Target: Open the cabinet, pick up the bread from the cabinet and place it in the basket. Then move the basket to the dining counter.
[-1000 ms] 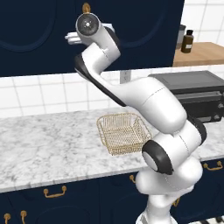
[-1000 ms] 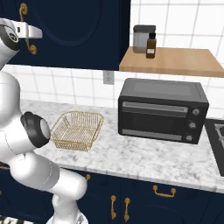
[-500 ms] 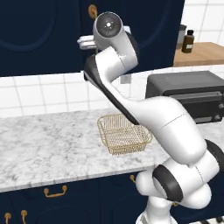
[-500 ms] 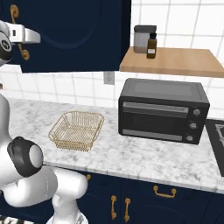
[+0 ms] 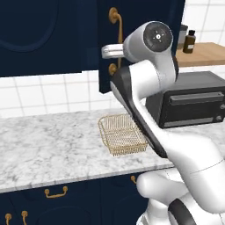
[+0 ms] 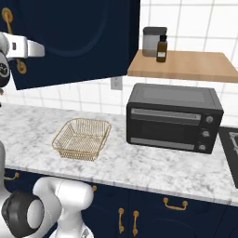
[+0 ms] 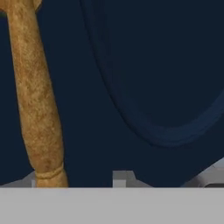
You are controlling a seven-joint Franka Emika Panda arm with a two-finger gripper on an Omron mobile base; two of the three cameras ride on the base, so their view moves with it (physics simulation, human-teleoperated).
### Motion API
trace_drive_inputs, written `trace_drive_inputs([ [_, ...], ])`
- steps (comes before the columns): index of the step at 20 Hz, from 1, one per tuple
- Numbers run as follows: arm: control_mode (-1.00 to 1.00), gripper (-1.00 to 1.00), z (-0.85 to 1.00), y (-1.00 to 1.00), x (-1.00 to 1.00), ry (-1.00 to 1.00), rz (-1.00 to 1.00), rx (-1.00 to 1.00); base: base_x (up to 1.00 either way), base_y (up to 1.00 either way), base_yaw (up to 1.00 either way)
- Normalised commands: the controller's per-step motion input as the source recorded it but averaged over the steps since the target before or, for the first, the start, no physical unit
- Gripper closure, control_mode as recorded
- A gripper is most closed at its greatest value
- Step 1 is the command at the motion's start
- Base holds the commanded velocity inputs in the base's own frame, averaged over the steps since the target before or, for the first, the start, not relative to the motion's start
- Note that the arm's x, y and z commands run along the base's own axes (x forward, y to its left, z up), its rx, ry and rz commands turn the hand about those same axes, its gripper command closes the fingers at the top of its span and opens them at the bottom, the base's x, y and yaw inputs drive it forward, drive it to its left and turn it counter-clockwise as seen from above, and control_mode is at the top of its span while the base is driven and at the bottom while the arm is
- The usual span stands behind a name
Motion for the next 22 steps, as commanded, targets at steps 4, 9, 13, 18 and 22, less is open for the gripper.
trace_drive_inputs([
  [4,-1.0,1.0,-0.36,-1.0,-0.75,0.06,0.04,0.0,0.0,0.0,0.0],
  [9,-1.0,1.0,-0.26,-1.0,-0.7,0.05,0.03,0.0,0.0,0.0,0.0],
  [13,-1.0,1.0,-0.19,-1.0,-0.51,0.1,0.0,0.0,0.0,0.0,0.0],
  [18,-1.0,1.0,-0.21,-1.0,-0.41,-0.02,0.0,0.0,0.0,0.0,0.0],
  [22,-1.0,1.0,-0.04,-1.0,-0.17,-0.03,-0.04,0.0,0.0,0.0,0.0],
])
